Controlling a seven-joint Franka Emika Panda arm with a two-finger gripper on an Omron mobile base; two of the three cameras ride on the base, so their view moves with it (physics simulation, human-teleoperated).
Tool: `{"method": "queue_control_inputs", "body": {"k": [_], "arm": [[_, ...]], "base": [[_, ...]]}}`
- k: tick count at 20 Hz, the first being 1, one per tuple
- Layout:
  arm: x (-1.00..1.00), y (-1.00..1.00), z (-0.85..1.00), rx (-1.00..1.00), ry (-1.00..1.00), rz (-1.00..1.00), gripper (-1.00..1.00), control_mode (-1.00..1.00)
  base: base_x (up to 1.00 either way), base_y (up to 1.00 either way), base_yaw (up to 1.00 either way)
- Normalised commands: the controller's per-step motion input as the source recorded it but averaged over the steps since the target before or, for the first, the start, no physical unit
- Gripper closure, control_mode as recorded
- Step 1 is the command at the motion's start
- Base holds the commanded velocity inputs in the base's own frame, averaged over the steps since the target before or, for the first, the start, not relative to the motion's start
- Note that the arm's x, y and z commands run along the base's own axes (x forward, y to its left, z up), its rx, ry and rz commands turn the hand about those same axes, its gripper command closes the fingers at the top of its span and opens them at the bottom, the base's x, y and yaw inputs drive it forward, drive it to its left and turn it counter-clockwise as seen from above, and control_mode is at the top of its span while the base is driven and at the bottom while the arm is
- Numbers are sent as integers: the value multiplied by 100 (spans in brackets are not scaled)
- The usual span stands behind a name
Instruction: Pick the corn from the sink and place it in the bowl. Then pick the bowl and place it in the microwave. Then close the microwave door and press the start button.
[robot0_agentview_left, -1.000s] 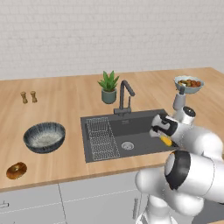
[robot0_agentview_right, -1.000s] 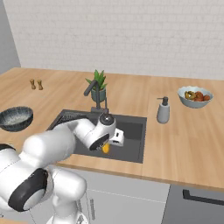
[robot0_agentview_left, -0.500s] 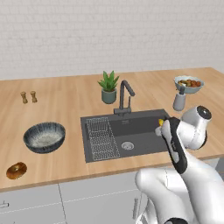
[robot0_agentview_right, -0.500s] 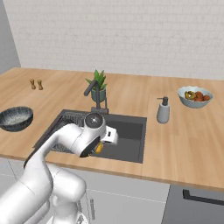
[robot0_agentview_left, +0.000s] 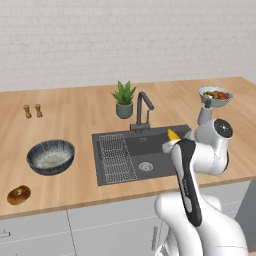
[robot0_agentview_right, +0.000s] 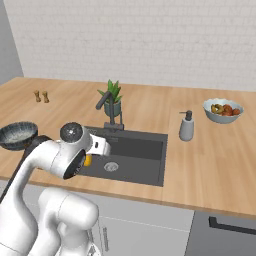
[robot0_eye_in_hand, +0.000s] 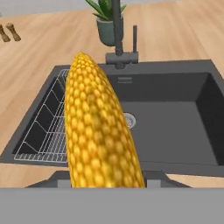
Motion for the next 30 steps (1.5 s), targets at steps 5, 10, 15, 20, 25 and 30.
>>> {"method": "queue_control_inputs", "body": {"k": [5, 10, 15, 20, 25, 30], "arm": [[-25, 100, 20, -6, 2, 0, 100, -100], [-11, 99, -11, -7, 3, 4, 100, -100], [6, 98, -7, -3, 5, 15, 100, -100], [56, 84, 18, -2, 5, 6, 100, -100], [62, 84, 4, -8, 6, 3, 100, -100], [33, 47, 9, -13, 4, 0, 100, -100]], "base": [[0, 0, 0], [0, 0, 0], [0, 0, 0], [0, 0, 0], [0, 0, 0], [0, 0, 0]]}}
